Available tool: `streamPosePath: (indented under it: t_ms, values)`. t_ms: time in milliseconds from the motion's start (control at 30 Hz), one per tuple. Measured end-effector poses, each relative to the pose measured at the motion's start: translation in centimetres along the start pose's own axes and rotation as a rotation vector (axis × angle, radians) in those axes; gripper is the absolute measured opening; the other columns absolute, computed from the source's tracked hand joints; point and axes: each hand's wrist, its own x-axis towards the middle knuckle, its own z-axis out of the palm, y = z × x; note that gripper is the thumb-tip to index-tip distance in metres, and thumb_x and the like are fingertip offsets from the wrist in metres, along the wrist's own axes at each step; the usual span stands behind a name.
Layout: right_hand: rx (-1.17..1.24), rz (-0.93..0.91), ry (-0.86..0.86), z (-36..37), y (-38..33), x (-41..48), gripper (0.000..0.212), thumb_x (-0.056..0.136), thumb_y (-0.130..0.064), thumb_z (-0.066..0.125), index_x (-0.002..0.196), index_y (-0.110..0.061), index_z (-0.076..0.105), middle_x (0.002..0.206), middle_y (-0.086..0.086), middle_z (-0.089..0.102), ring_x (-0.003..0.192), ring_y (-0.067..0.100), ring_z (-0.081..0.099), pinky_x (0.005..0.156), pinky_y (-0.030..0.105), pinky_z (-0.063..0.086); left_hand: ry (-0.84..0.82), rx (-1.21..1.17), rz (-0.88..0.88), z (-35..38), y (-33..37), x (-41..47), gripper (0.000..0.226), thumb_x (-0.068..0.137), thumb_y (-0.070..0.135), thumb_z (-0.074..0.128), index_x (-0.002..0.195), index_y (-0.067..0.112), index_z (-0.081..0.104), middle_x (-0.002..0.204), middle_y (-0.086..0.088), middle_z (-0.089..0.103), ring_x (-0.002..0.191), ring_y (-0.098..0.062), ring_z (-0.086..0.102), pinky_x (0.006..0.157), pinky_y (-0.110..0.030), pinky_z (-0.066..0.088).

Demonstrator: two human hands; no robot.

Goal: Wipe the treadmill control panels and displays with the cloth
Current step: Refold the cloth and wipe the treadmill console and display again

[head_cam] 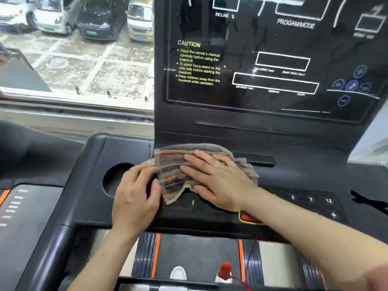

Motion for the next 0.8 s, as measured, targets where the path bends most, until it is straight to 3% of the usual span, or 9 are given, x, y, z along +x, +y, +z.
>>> streamPosePath:
  t_ms: [167, 300, 400, 500, 634, 734, 801]
  values:
    - [0.070, 0.211, 0.103, 0.8, -3.4, -0.1, 0.054, 0.099, -0.050, 0.030, 0.150, -0.034, 0.029, 0.160, -0.013, 0.016, 0.148, 0.009, 0.006, 0.117, 0.040, 0.012, -0.056, 0.082, 0.025, 0.2, -0.1, 0.0, 0.044, 0.085, 0.032, 0.047, 0.124, 0.017, 0.061, 0.119, 0.000, 0.056, 0.109, -0.019, 0.051, 0.090, -0.038, 0.046]
    - [0.170, 0.093, 0.051, 1.6, -6.5, -3.1, 0.051, 0.099, -0.045, 0.031, 0.149, -0.032, 0.034, 0.158, -0.011, 0.025, 0.147, 0.011, 0.016, 0.114, 0.038, 0.012, -0.061, 0.073, 0.006, 0.0, -0.3, 0.0, 0.048, 0.083, 0.031, 0.046, 0.128, 0.020, 0.058, 0.122, 0.001, 0.055, 0.113, -0.019, 0.050, 0.094, -0.037, 0.043]
    - [0.194, 0.109, 0.042, 1.2, -4.4, -3.5, 0.050, 0.099, -0.048, 0.026, 0.148, -0.039, 0.030, 0.158, -0.017, 0.021, 0.147, 0.007, 0.013, 0.114, 0.031, 0.011, -0.063, 0.046, 0.021, 0.0, -0.6, 0.0, 0.048, 0.083, 0.034, 0.043, 0.125, 0.017, 0.060, 0.120, 0.001, 0.055, 0.111, -0.021, 0.050, 0.095, -0.033, 0.040]
    - [0.119, 0.329, 0.047, 1.5, -0.6, -7.9, 0.052, 0.100, -0.056, 0.017, 0.150, -0.046, 0.019, 0.160, -0.021, 0.008, 0.147, 0.002, 0.001, 0.116, 0.032, 0.012, -0.067, 0.040, 0.005, 0.1, -0.7, -0.1, 0.049, 0.083, 0.035, 0.040, 0.123, 0.016, 0.062, 0.121, 0.001, 0.055, 0.112, -0.021, 0.050, 0.094, -0.037, 0.043]
    - [0.079, 0.717, 0.026, 1.3, 3.5, -15.1, 0.062, 0.093, -0.064, 0.003, 0.151, -0.044, 0.013, 0.158, -0.021, -0.001, 0.147, 0.002, -0.002, 0.115, 0.042, 0.021, -0.072, 0.092, 0.027, 0.3, -0.4, -0.1, 0.049, 0.084, 0.035, 0.040, 0.123, 0.013, 0.059, 0.121, -0.003, 0.054, 0.111, -0.025, 0.049, 0.092, -0.042, 0.044]
    - [0.038, 0.904, 0.072, 1.9, 1.7, -12.8, 0.067, 0.092, -0.056, 0.004, 0.154, -0.033, 0.013, 0.160, -0.010, -0.005, 0.148, 0.008, -0.003, 0.117, 0.041, 0.013, -0.090, 0.117, 0.014, 0.4, -0.2, 0.0, 0.050, 0.084, 0.035, 0.040, 0.125, 0.012, 0.056, 0.123, -0.006, 0.052, 0.113, -0.027, 0.047, 0.093, -0.047, 0.044]
    - [0.027, 0.886, 0.079, 2.2, -1.6, -9.6, 0.065, 0.094, -0.051, 0.010, 0.154, -0.026, 0.015, 0.163, 0.000, 0.003, 0.149, 0.015, 0.002, 0.116, 0.044, 0.013, -0.112, 0.131, 0.020, 0.5, -0.3, -0.1, 0.054, 0.084, 0.036, 0.037, 0.129, 0.012, 0.053, 0.128, -0.007, 0.050, 0.118, -0.028, 0.046, 0.096, -0.047, 0.044]
